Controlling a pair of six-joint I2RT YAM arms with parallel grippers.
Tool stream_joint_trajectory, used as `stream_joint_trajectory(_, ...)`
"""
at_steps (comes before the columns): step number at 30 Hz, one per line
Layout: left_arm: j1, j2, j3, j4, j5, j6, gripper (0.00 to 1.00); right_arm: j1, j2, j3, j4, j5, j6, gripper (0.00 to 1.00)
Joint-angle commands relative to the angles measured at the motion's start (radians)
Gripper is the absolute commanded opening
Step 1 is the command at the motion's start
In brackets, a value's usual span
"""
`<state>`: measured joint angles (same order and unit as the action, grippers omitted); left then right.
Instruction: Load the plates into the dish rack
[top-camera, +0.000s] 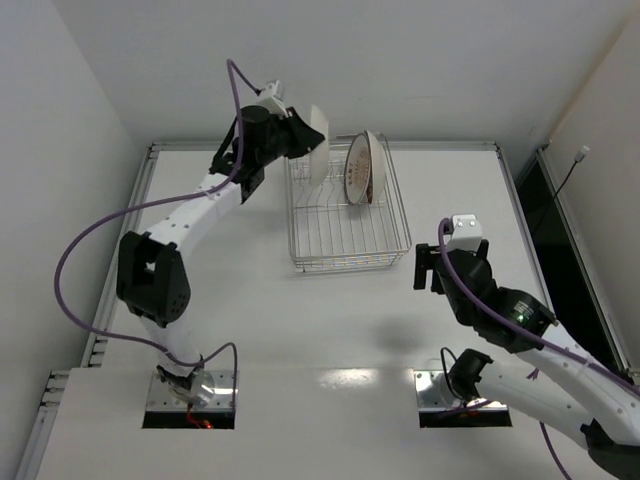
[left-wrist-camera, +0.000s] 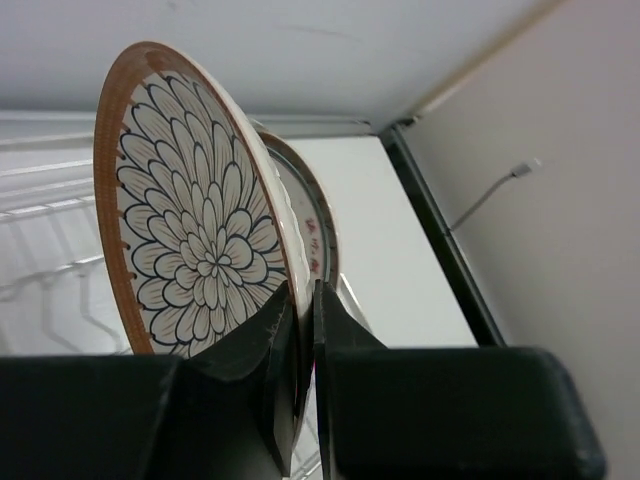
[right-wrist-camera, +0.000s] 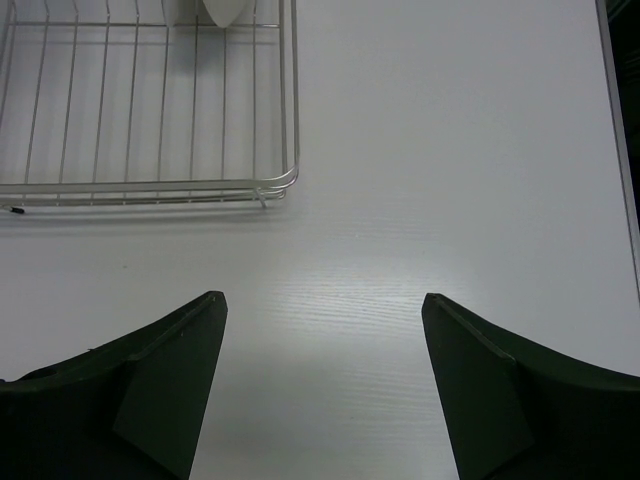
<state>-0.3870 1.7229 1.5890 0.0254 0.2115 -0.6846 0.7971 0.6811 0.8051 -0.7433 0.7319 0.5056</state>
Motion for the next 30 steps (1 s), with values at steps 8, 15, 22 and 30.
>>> stream_joint_trajectory(8,-0.056,0.145,0.094,0.487,0.220,-0.194,0.00,0.001,-0.051,-0.001,0.009,0.006,0.017,0.79)
stream_joint_trajectory(15,-0.099,0.228,0.126,0.530,0.163,-0.216,0.00,0.001,-0.041,-0.001,0.009,-0.005,0.017,0.79)
stream_joint_trajectory(22,-0.119,0.262,0.125,0.508,0.073,-0.194,0.00,0.001,-0.052,-0.001,0.018,-0.014,0.017,0.80)
stream_joint_trajectory(30,-0.159,0.262,0.085,0.530,-0.041,-0.165,0.00,0.010,-0.052,-0.001,0.018,-0.023,0.017,0.80)
